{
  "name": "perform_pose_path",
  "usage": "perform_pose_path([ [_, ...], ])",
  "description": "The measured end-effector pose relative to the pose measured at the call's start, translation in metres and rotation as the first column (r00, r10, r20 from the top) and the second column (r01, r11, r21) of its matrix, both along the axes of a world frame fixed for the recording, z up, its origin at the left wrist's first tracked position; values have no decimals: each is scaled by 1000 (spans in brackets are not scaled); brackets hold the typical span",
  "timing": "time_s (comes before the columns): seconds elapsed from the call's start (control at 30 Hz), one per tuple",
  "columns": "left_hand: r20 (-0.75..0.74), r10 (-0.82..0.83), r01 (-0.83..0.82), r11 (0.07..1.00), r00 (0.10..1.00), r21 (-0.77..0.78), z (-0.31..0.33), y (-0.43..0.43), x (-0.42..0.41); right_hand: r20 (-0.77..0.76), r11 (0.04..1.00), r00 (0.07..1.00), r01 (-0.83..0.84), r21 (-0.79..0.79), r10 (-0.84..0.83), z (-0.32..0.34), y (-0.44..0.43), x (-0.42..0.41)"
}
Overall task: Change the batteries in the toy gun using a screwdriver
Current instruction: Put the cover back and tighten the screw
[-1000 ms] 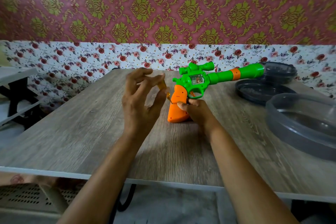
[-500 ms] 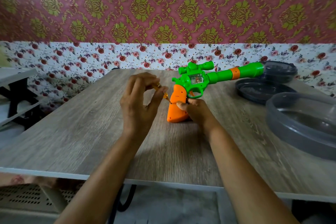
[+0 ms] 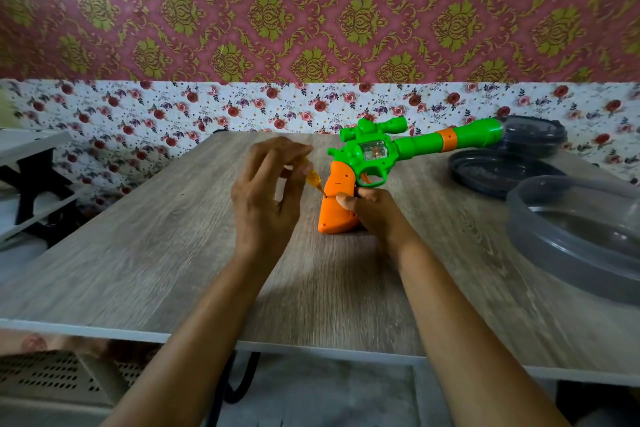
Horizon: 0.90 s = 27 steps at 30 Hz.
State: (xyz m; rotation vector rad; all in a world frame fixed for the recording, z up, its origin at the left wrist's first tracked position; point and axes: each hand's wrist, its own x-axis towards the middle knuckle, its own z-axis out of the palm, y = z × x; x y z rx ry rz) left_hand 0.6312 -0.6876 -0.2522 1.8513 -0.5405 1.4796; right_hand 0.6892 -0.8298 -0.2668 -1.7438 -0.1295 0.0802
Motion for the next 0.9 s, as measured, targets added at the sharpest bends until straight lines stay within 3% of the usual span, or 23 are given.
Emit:
perform_pose_path([
  [0.27, -52, -1, 1, 1000, 999, 7, 1, 0, -1, -10, 1000, 1000, -6, -8, 6, 2, -1, -1],
  [0.9, 21, -11, 12, 999, 1000, -38, 1, 0, -1, 70, 998, 997, -29, -54, 33, 5, 1, -6],
])
